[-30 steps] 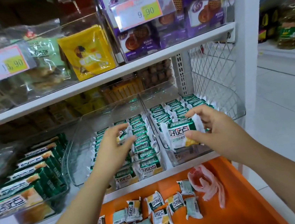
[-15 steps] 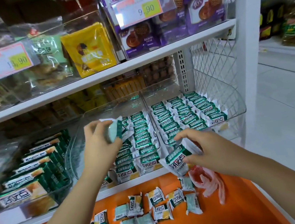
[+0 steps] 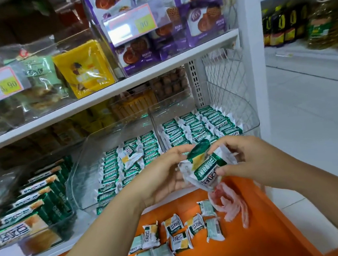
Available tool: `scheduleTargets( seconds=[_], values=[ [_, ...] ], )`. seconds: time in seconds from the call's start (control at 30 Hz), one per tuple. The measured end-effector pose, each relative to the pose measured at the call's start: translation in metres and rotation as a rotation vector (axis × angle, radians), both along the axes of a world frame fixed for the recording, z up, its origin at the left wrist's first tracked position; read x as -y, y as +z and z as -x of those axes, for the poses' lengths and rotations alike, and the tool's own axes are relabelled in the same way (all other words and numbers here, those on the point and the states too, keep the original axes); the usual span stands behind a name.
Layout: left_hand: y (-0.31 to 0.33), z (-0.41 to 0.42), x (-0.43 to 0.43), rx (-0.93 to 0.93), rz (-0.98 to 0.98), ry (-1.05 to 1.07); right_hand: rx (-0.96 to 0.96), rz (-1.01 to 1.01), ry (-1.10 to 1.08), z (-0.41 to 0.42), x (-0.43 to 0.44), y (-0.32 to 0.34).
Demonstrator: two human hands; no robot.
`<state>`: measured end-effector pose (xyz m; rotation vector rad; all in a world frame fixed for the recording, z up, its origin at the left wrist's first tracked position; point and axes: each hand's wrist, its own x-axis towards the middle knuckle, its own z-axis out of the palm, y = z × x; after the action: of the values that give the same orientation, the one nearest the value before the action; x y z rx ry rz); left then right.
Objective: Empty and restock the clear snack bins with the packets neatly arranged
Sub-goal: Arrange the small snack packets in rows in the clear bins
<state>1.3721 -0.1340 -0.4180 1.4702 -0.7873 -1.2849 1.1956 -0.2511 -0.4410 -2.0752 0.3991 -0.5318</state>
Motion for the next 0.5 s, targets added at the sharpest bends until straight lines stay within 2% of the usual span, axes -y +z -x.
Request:
scheduleTargets(
  seconds=[0.2,0.37,0.43,0.5],
  values=[
    [-0.001,0.015,0.013,0.143,-0.043,-0.112,0.001,-0.07,-0.025,0.028,0.015,0.001],
    [-0.007,0.027,0.029,0.257,-0.031,-0.07,-0.049,-0.017,-0.055,0.042,0.025,0.001],
    [-0.004,0.029,0.034,0.444,-0.036,-0.038,-0.079,0.018,-0.073,0.047,0.029,0.003],
    [0.001,0.028,0.037,0.826,0.008,-0.042,-0.099,0.062,-0.098,0.052,0.035,0.005]
  ],
)
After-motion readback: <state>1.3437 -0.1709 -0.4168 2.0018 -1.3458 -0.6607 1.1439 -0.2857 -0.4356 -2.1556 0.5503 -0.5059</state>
